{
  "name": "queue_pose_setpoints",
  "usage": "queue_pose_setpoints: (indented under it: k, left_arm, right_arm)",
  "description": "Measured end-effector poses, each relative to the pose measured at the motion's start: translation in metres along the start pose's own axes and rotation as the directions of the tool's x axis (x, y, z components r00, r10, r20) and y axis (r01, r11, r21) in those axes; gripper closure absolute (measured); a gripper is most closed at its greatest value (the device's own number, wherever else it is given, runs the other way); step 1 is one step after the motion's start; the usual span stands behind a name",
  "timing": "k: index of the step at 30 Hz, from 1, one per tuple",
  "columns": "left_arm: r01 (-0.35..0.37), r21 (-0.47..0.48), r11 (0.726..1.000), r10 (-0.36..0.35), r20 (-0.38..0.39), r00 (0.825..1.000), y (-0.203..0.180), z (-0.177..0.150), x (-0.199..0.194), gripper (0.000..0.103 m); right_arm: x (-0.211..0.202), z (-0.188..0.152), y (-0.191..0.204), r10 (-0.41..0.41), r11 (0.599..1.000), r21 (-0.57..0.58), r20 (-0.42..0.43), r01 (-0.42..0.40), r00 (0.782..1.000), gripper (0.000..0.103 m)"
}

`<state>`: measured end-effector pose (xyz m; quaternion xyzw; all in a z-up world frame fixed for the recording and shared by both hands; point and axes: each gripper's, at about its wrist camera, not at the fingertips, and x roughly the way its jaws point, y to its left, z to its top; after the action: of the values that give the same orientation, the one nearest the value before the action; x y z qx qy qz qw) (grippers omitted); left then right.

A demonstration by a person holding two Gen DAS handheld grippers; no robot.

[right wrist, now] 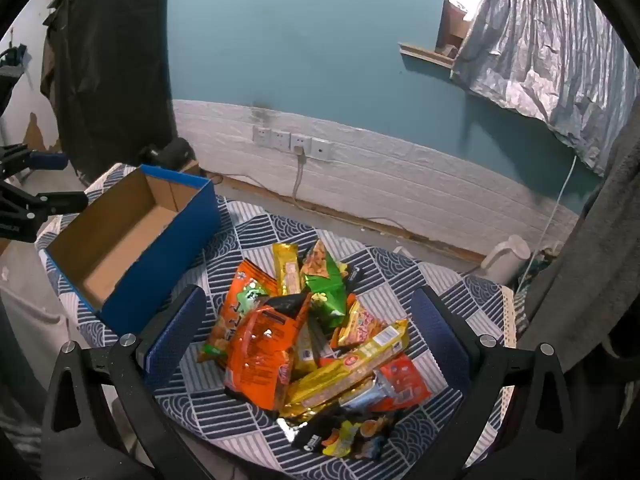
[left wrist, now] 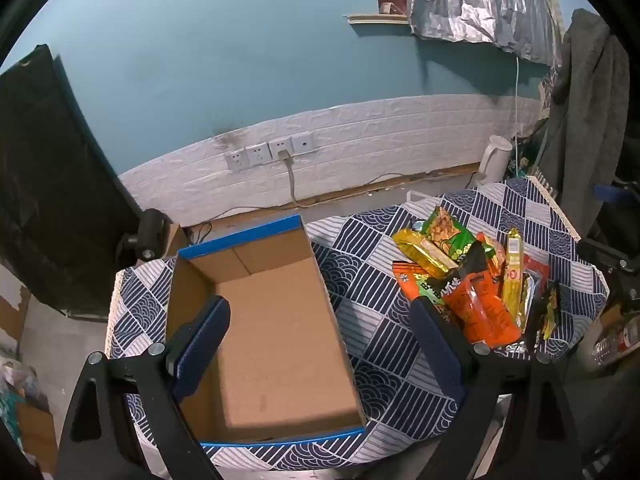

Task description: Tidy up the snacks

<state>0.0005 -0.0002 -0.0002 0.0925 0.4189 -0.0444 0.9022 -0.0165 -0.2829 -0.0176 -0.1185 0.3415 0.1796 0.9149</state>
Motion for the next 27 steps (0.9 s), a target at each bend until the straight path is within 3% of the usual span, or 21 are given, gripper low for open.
queue_pose_setpoints:
  k: [17,27]
  left_arm:
    - [0.011,0.003,1.0,-0.011,0.039,0.999,-0.0019,-0.0015,-0.0035,0.011]
    - [0.019,-0.014,1.0,-0.019,0.016,1.0,0.0001,-0.0043,0.0021,0.011]
  right_arm:
    - [-0.0015,0.0012,-0.0018,-0.007,1.0,0.009,-0.001,0.007,1.0,0.003]
    - [-0.0021,0.0009,-0.0032,-0.007,1.0,0.012,-0.002,0.007,1.0,0.003]
